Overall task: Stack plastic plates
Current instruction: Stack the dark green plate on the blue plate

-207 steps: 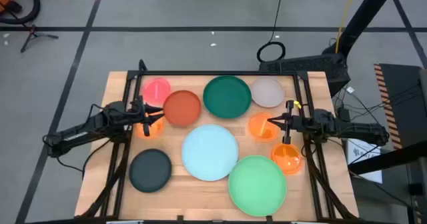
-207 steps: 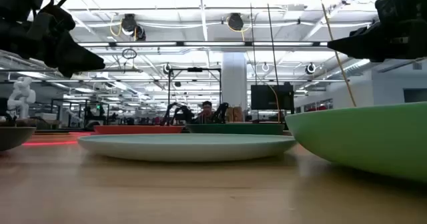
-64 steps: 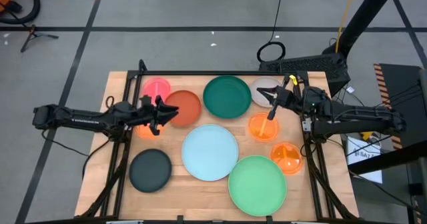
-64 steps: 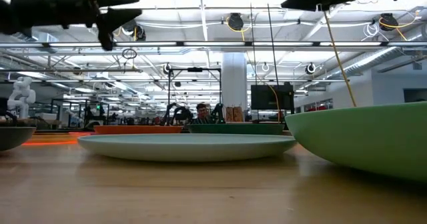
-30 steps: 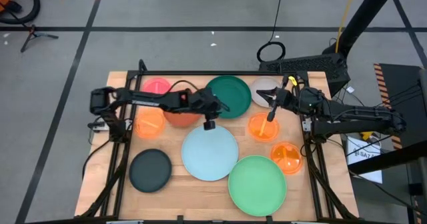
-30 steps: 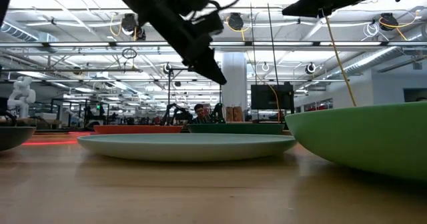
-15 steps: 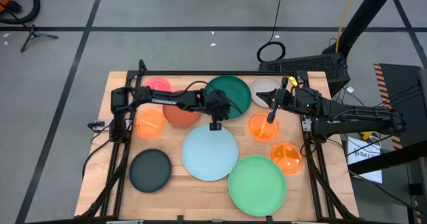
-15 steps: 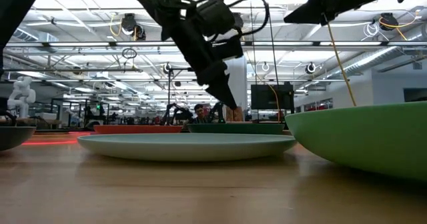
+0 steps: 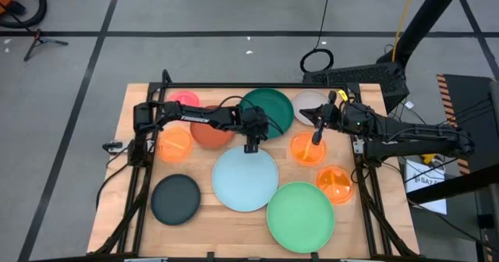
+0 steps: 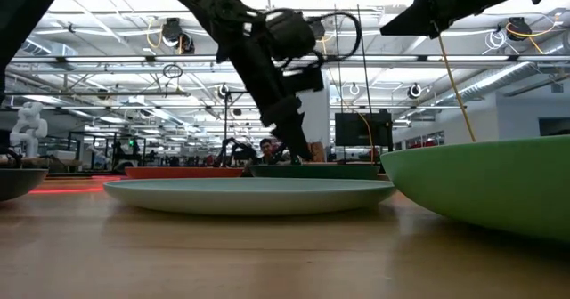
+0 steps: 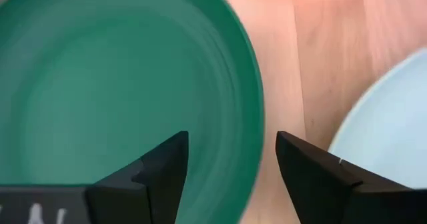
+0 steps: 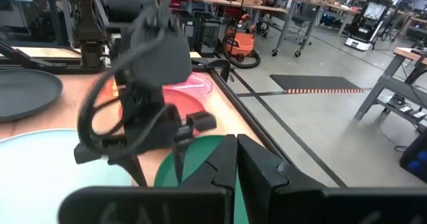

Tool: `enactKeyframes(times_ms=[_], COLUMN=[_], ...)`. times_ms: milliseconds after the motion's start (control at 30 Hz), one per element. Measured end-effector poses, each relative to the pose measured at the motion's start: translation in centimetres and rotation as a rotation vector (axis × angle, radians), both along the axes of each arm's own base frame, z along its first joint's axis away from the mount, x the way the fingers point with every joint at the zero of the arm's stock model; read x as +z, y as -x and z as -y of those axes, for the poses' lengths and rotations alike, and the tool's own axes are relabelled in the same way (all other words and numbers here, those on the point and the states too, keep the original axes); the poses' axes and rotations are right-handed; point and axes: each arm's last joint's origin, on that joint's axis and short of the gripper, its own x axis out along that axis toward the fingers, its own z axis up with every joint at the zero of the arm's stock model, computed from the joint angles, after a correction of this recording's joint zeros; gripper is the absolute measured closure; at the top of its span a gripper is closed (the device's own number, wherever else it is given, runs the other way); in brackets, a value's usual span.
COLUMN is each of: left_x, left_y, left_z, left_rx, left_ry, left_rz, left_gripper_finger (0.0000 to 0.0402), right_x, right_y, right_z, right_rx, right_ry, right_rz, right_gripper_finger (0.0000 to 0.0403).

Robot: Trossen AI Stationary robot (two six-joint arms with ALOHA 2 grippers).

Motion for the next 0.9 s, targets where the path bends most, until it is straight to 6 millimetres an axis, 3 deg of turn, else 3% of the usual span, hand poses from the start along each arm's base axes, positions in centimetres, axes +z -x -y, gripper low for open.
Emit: enactKeyframes(times_ms=[333,900], left_x=[-2.7,-2.7], left_y=[-0.5,-0.7], left_z=[-0.1,-0.1], left_rx=[-0.017,-0.043], left_ry=[0.017,-0.006], left_rz=[-0.046,-0.029], left_gripper_finger=[0.0167,0.0182], right_x=[0.0,0.0], right_y=[0.0,0.0], right_z=[0.0,0.0], right_rx=[0.003,0.004], right_ry=[-0.002,0.000], right_rz=[-0.006,-0.007], right_gripper_finger=[0.0394,0.0394])
